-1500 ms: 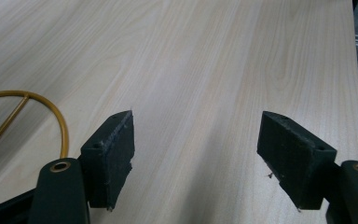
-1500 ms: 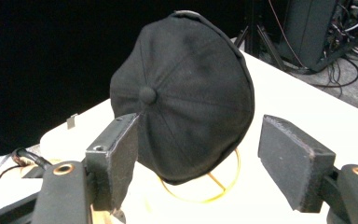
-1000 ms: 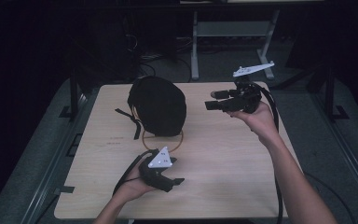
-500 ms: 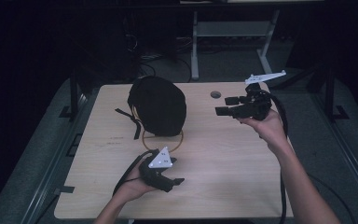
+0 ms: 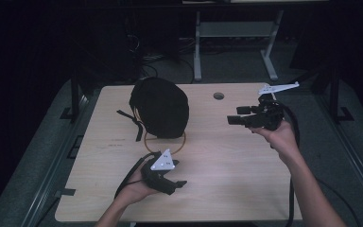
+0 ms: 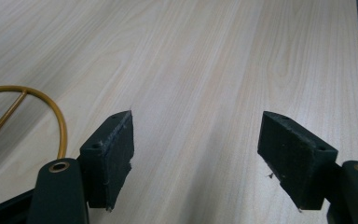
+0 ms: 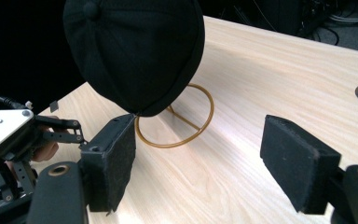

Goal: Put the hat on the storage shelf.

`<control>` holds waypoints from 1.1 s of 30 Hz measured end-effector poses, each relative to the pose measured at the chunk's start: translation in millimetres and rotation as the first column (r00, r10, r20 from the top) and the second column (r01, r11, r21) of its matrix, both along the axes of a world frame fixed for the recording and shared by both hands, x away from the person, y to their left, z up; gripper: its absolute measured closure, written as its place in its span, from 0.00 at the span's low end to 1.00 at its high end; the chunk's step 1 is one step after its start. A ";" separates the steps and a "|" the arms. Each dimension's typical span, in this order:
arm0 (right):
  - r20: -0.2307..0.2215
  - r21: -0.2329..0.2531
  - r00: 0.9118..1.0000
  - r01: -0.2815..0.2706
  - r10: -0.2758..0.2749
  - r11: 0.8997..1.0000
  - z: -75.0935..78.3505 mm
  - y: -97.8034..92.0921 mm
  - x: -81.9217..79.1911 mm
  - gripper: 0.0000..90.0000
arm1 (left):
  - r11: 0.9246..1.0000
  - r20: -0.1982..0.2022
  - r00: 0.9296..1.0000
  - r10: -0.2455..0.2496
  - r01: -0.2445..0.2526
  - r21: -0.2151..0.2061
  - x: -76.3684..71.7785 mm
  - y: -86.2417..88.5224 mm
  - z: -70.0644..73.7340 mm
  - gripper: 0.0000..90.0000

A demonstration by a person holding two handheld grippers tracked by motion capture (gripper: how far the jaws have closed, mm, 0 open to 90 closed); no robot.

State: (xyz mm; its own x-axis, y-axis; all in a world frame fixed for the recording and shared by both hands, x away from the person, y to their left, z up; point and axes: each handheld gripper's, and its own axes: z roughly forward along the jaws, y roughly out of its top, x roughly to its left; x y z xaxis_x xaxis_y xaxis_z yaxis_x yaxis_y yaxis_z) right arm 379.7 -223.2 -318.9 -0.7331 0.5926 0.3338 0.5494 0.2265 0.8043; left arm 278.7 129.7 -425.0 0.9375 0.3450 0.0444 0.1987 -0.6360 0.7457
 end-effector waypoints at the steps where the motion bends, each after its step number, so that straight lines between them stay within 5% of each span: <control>1: 0.000 0.001 1.000 0.002 -0.002 1.000 -1.2 -1.5 -0.8 0.29 | 1.000 0.000 1.000 0.000 0.000 0.001 0.1 0.1 0.0 0.30; 33: -0.069 0.030 0.997 0.042 -0.040 0.999 -47.8 -34.3 -20.3 0.28 | 1.000 0.003 1.000 0.004 -0.004 0.004 -0.1 -0.3 -2.5 0.30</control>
State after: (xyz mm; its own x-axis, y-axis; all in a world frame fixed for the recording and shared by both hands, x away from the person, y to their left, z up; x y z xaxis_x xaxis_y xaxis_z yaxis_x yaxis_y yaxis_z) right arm 359.4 -257.5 -366.7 -0.6834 0.6102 0.4009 0.6114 0.1783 0.7709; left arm 278.7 129.4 -427.4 0.9360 0.3487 0.0486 0.1990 -0.6380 0.7439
